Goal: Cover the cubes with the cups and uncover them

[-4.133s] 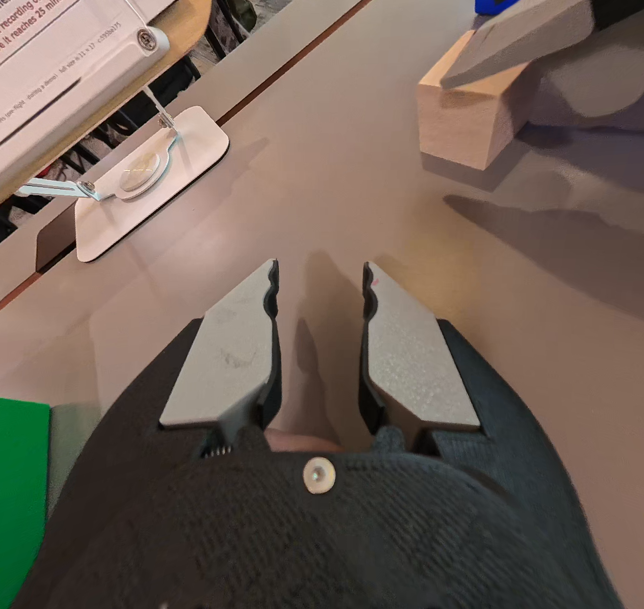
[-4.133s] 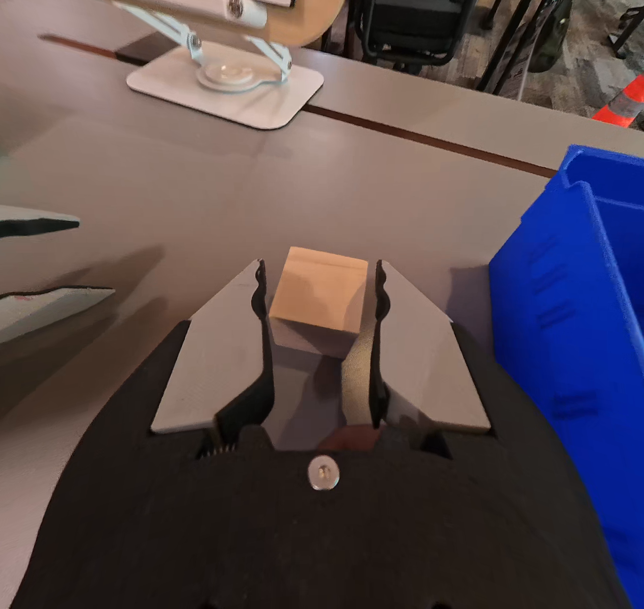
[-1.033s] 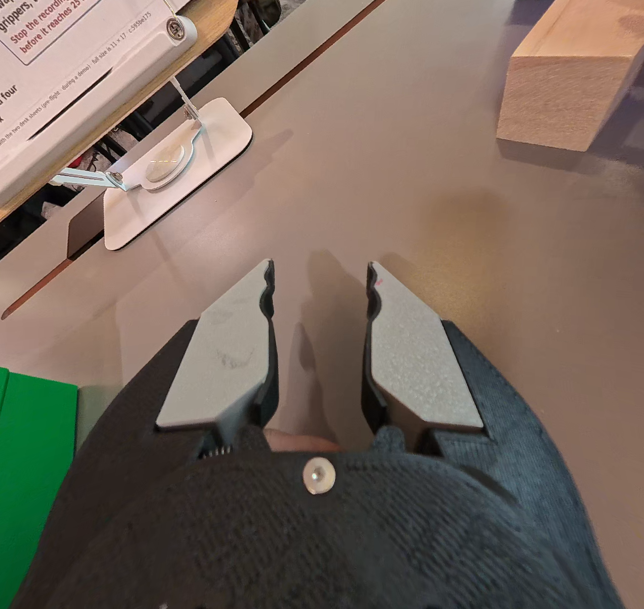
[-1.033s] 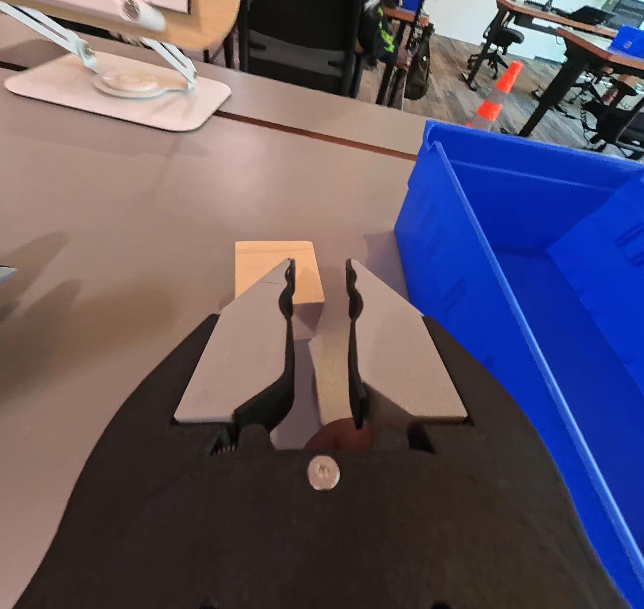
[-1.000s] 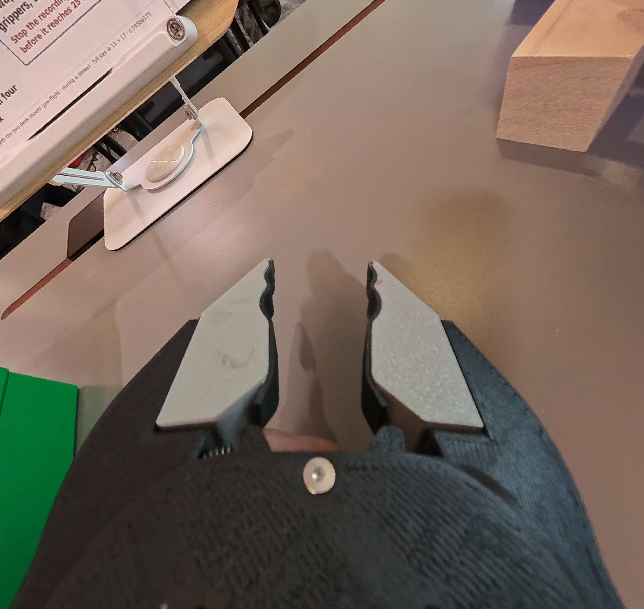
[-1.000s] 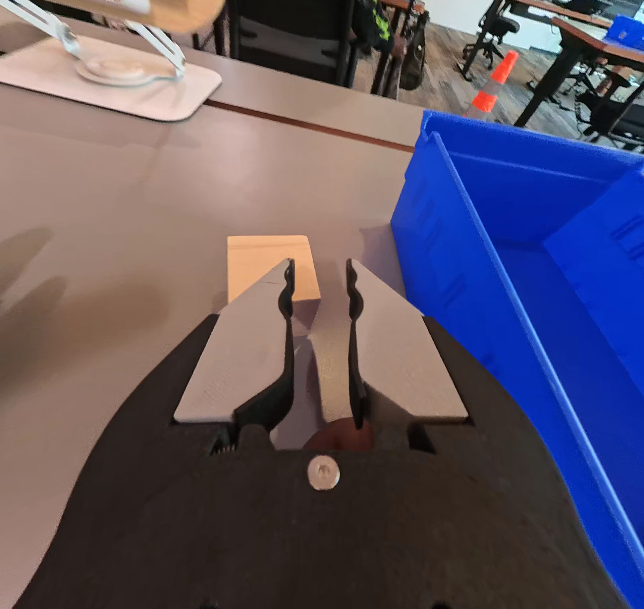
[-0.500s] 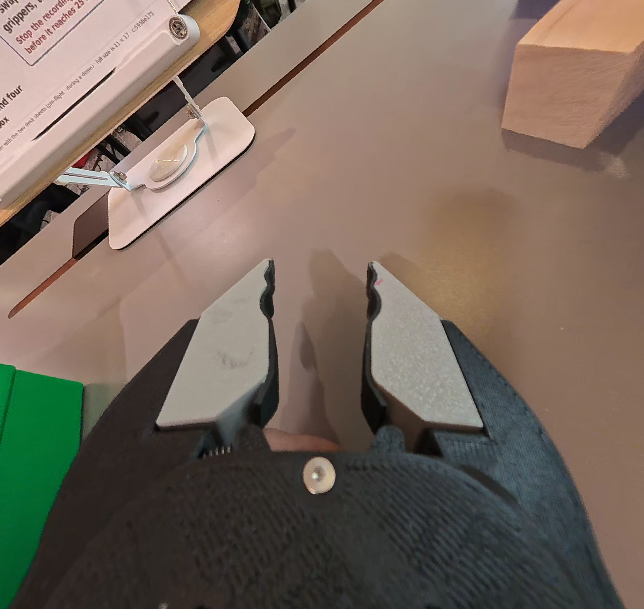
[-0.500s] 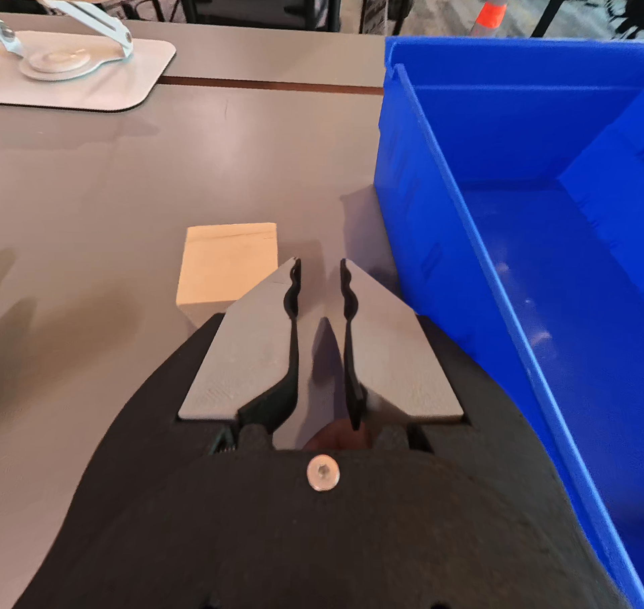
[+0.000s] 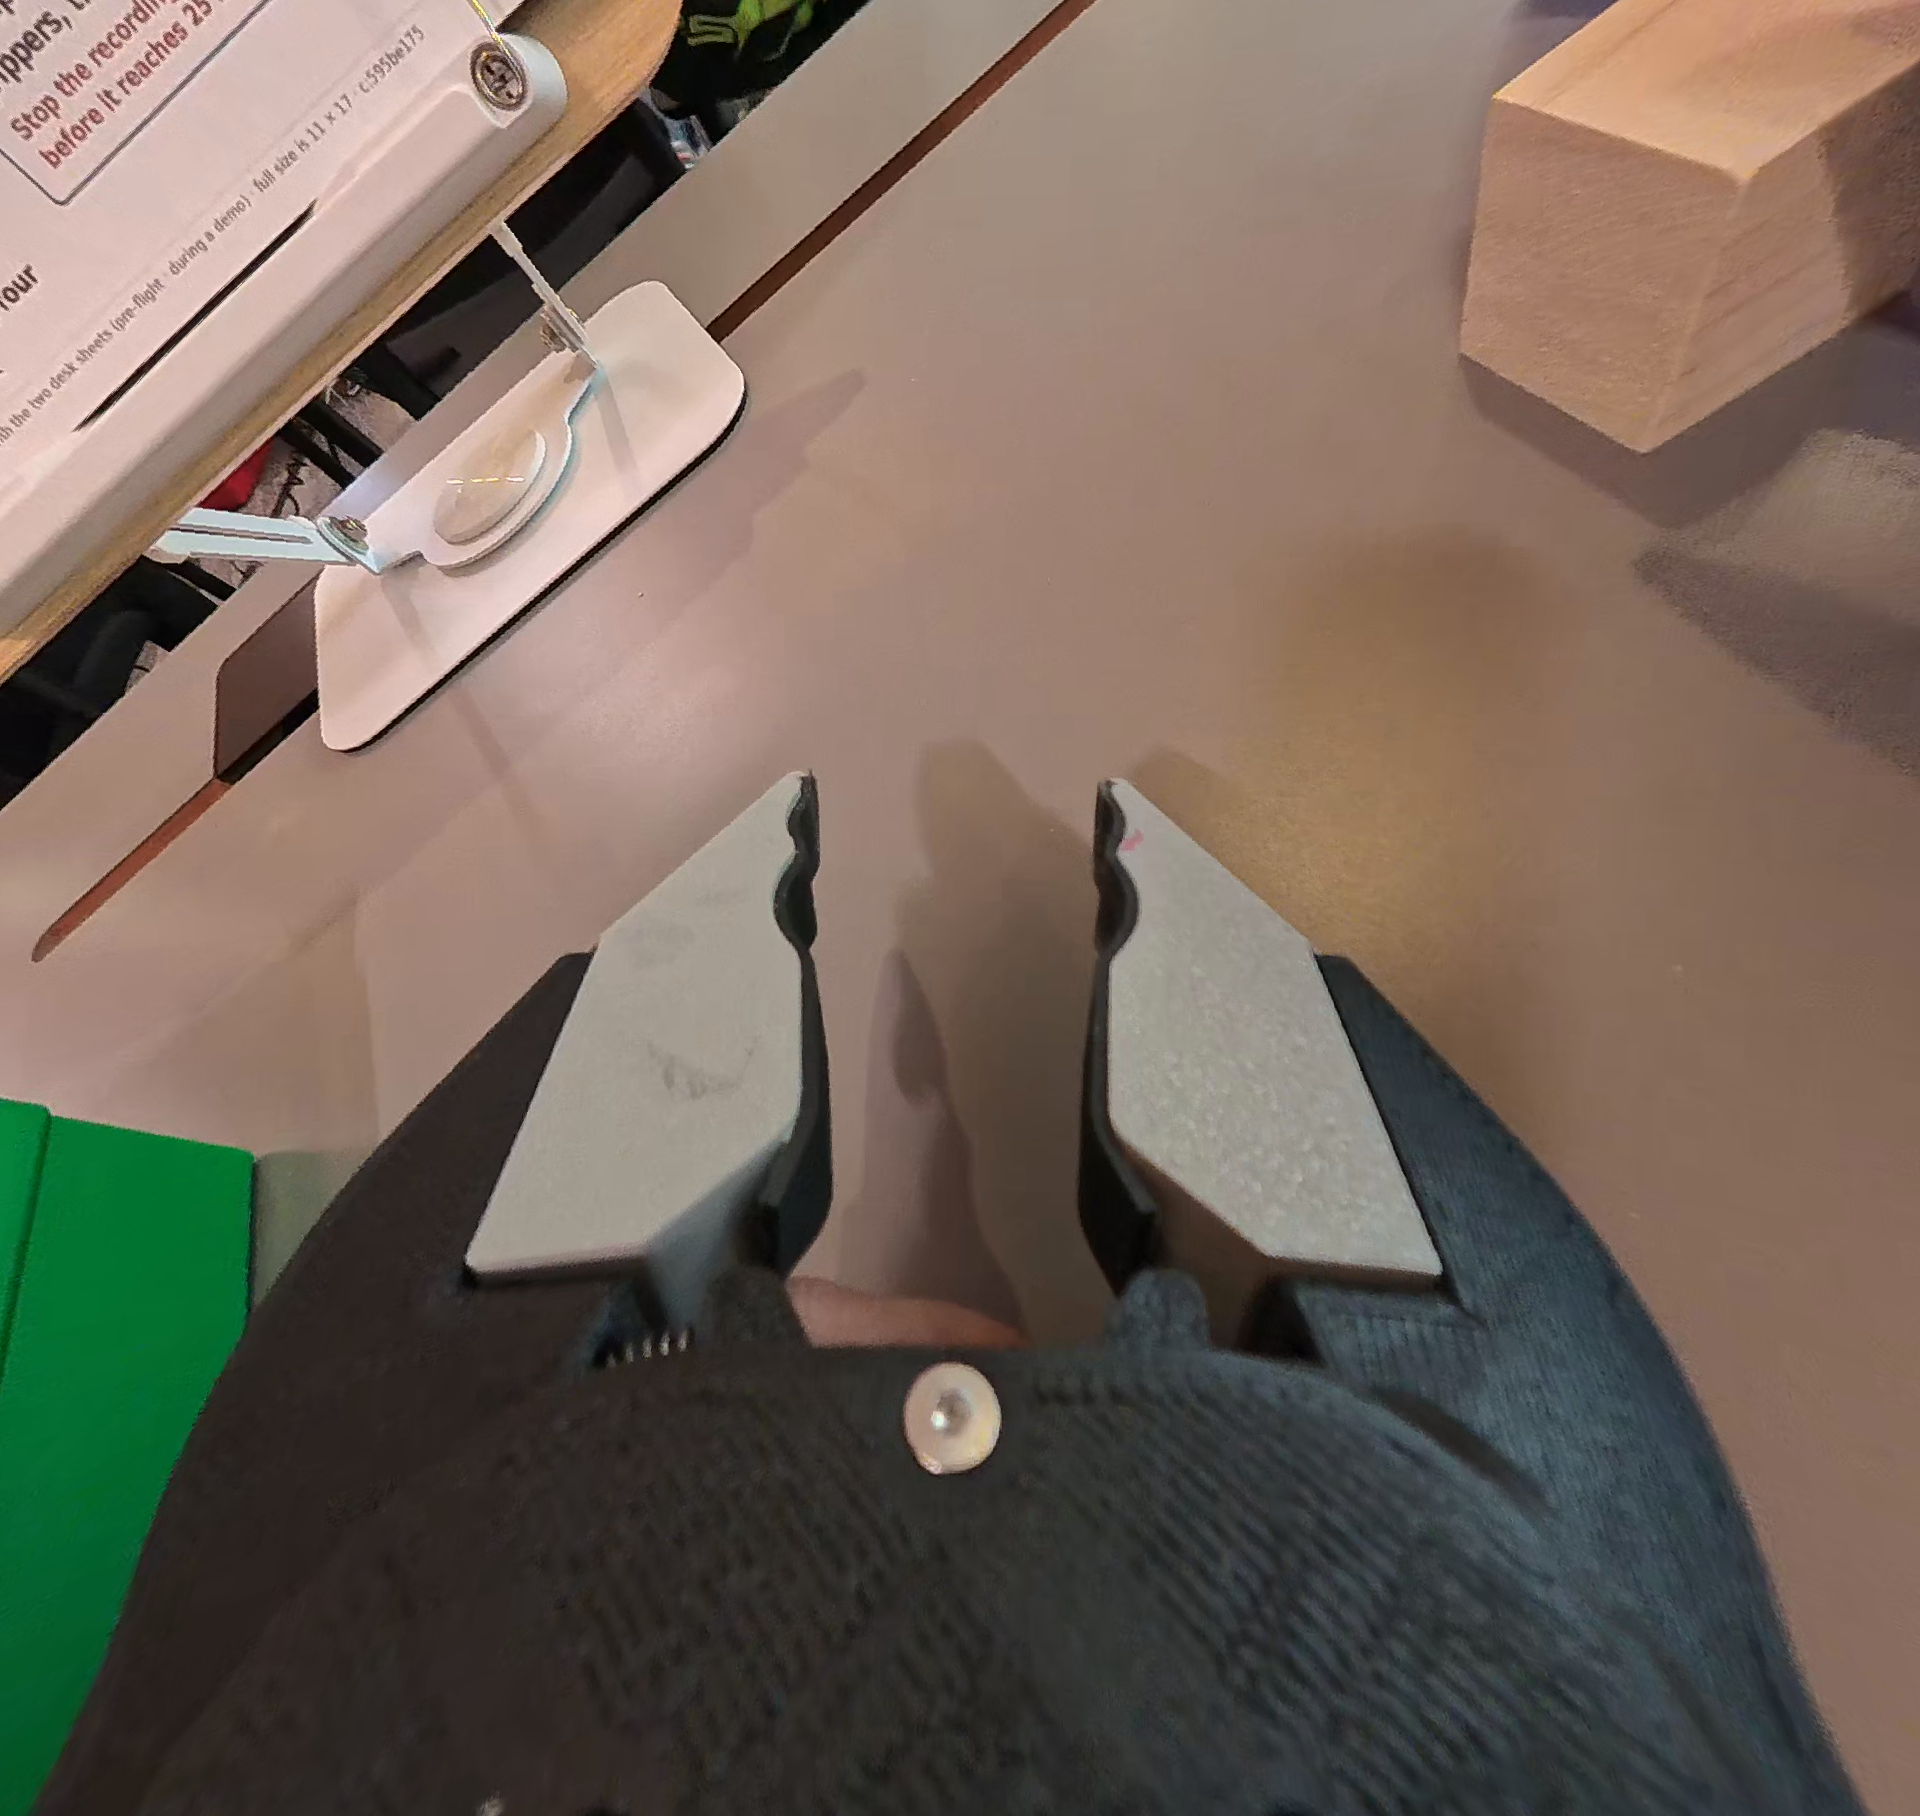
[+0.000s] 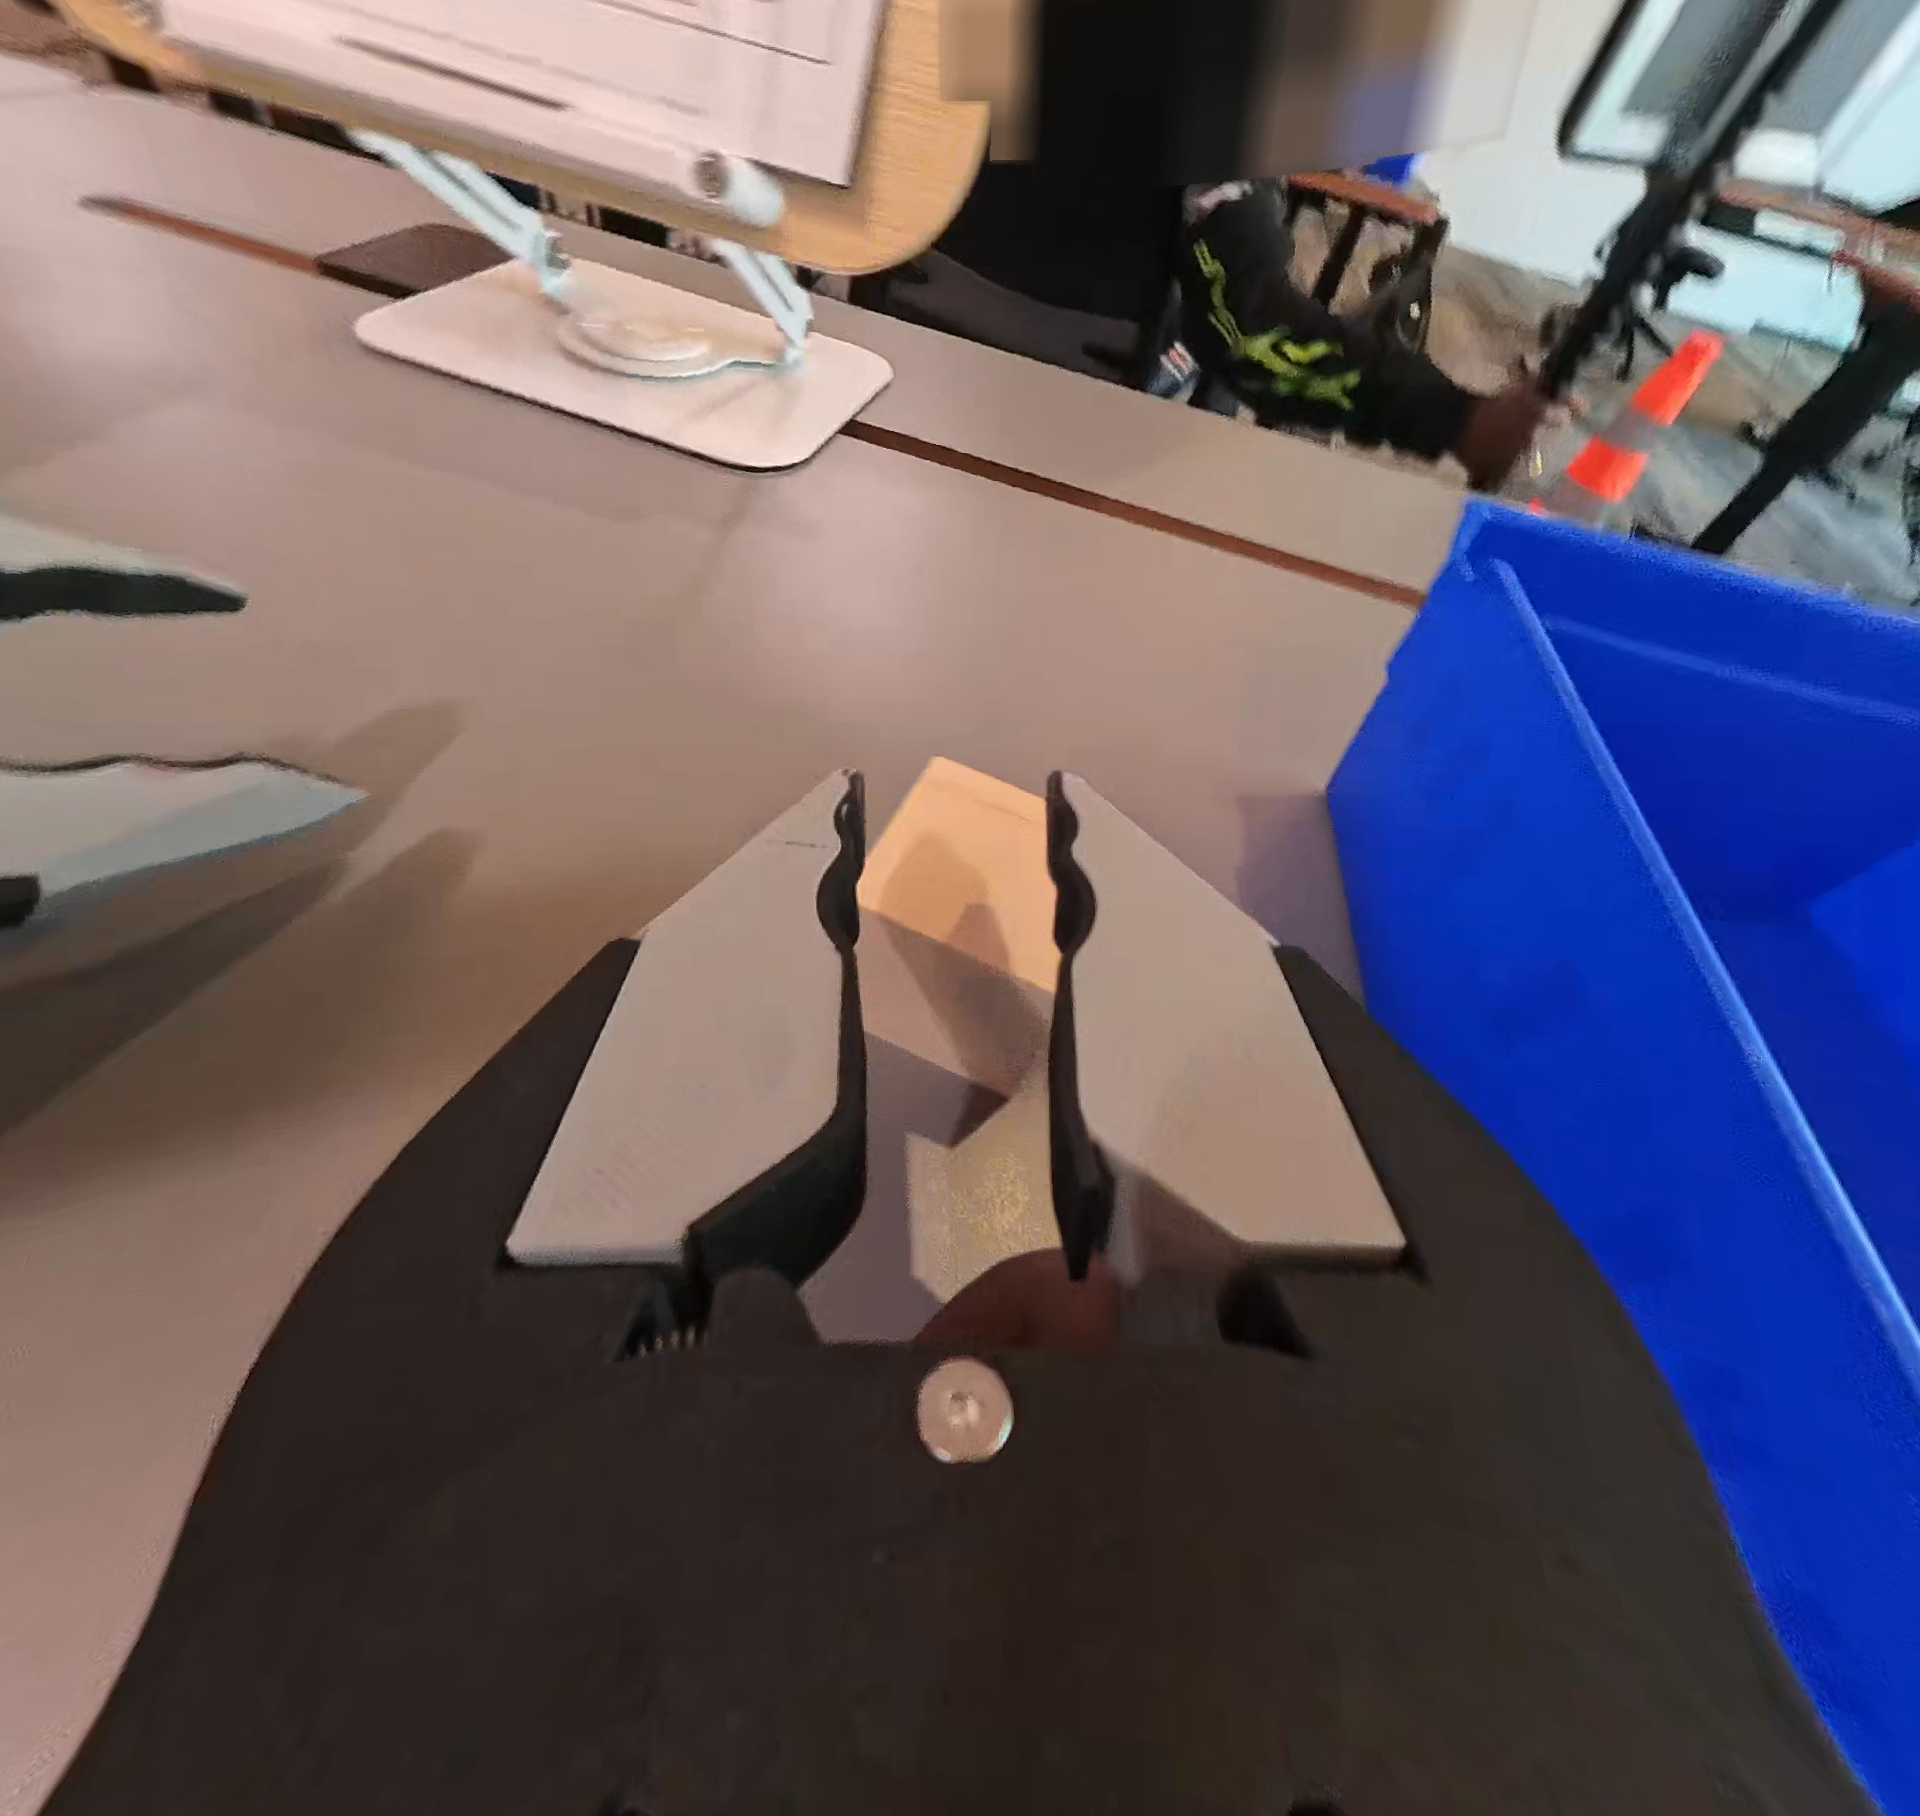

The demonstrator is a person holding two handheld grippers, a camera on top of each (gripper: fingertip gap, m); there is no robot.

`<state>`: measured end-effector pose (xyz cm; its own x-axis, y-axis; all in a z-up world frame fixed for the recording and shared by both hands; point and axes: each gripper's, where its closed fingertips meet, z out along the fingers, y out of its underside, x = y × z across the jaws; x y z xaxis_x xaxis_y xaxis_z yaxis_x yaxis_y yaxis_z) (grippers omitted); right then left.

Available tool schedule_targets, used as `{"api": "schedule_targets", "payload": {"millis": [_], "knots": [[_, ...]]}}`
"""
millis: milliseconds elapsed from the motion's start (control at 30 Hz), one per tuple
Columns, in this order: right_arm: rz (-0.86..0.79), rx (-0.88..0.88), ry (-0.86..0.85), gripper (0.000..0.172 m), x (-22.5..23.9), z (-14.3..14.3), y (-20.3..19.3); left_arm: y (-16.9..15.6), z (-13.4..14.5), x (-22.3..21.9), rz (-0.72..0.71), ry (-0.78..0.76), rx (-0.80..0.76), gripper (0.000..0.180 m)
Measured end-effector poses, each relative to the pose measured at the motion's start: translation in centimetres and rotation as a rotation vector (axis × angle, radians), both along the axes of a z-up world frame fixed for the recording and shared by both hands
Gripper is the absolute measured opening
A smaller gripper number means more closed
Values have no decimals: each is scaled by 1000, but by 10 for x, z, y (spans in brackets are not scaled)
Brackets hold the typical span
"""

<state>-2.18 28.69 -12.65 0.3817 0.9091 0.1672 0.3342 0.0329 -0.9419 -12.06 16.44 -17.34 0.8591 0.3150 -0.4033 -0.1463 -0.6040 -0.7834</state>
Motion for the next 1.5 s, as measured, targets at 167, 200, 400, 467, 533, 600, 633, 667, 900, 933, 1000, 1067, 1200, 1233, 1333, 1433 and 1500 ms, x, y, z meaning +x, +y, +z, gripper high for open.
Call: {"api": "schedule_targets", "payload": {"millis": [167, 200, 400, 467, 533, 600, 633, 667, 900, 933, 1000, 1067, 1200, 1233, 1333, 1433, 1500], "knots": [[92, 11, -116, 32, -10, -24, -21, 0, 0, 0, 1, 4, 0, 52], [80, -4, -132, 30, -9, -28, -18, 0, 0, 0, 2, 3, 1, 52], [25, -68, -107, 27, 0, -24, -3, -1, 1, -1, 5, -7, 8, 52], [16, -61, -89, 27, 0, -20, -2, -1, 0, -1, 4, -5, 3, 52], [5, -45, -74, 27, 1, -16, 0, -1, 0, -1, 4, -3, 2, 52], [5, -44, -61, 28, 1, -13, -1, -1, 0, -1, 4, -5, 4, 52], [6, -43, -56, 28, 1, -12, -2, -1, 0, -1, 5, -6, 4, 52], [7, -41, -50, 29, 1, -11, -3, -1, 0, -1, 4, -7, 4, 52], [35, -9, -27, 30, -4, -7, -14, -1, 1, -1, 7, 3, 9, 52], [40, 1, -29, 30, -5, -8, -16, -2, 2, -1, 8, 6, 11, 52], [45, 23, -32, 30, -6, -8, -19, -3, 1, 0, 11, 12, 5, 52], [50, 42, -32, 29, -7, -7, -21, -5, 1, 2, 12, 19, -4, 53], [56, 67, -35, 29, -8, -8, -23, -18, 10, 16, 9, 22, 54, 54], [56, 70, -34, 29, -8, -8, -23, -25, 17, 20, 11, 0, 108, 51], [58, 63, -39, 30, -9, -10, -23, -61, 45, 32, 17, -135, 282, 51], [72, 54, -32, 29, -10, -9, -26, -111, 81, 45, -12, -207, 397, 51], [80, 63, -29, 29, -11, -7, -29, -152, 111, 41, 12, -189, 444, 53]]}}
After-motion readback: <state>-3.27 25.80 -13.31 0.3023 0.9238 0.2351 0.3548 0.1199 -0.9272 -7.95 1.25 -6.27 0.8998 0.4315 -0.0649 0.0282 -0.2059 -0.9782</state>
